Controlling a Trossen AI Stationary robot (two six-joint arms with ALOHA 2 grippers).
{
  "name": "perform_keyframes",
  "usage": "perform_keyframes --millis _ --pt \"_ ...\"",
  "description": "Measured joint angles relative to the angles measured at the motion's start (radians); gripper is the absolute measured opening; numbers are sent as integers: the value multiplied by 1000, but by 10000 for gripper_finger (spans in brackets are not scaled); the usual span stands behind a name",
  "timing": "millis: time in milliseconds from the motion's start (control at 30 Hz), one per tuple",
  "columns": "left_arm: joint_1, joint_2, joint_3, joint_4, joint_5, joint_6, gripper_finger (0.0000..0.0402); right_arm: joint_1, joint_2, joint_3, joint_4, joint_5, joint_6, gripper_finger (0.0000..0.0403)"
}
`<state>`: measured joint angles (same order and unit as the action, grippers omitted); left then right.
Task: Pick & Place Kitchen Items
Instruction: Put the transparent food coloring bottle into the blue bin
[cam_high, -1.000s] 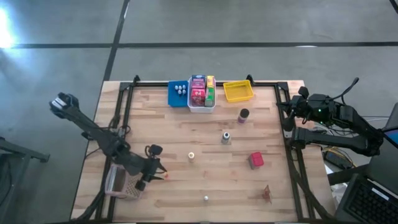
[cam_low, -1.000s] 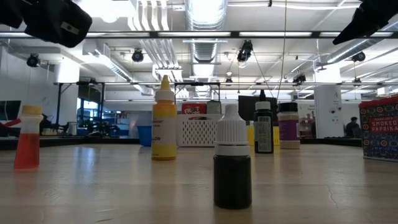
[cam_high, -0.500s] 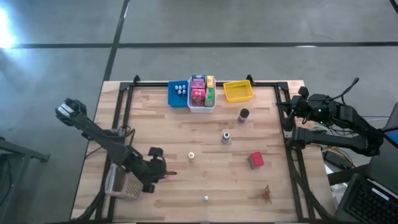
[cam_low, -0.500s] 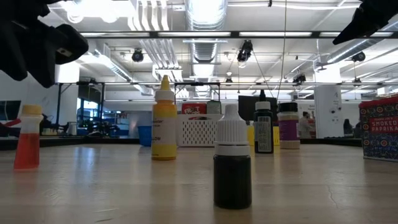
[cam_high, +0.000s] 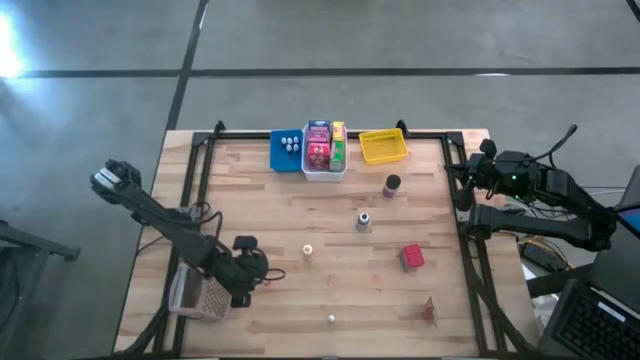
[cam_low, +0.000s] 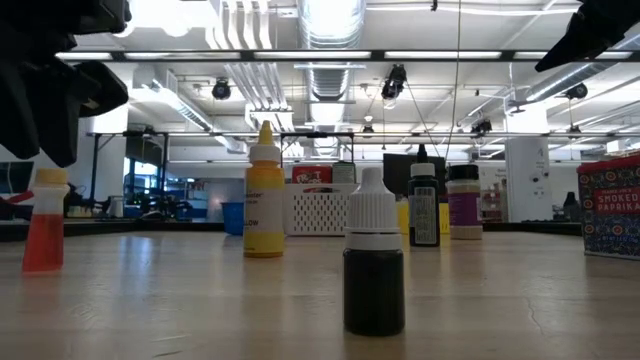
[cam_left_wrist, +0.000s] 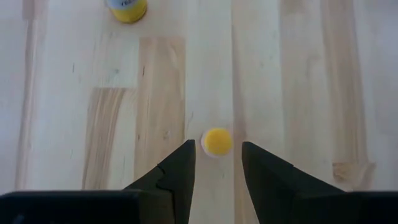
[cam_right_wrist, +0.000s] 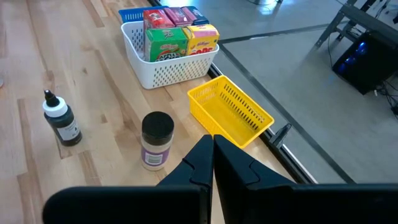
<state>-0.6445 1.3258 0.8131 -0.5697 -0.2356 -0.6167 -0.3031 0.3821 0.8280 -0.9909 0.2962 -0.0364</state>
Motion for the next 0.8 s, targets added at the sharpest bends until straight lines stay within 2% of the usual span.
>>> perform_keyframes --millis 200,500,800 --pt "8 35 0 1 23 -11 137 0 0 0 0 0 2 8" --pt "36 66 0 5 27 7 164 0 0 0 0 0 1 8" --pt "37 87 -1 41 44 15 163 0 0 0 0 0 0 8"
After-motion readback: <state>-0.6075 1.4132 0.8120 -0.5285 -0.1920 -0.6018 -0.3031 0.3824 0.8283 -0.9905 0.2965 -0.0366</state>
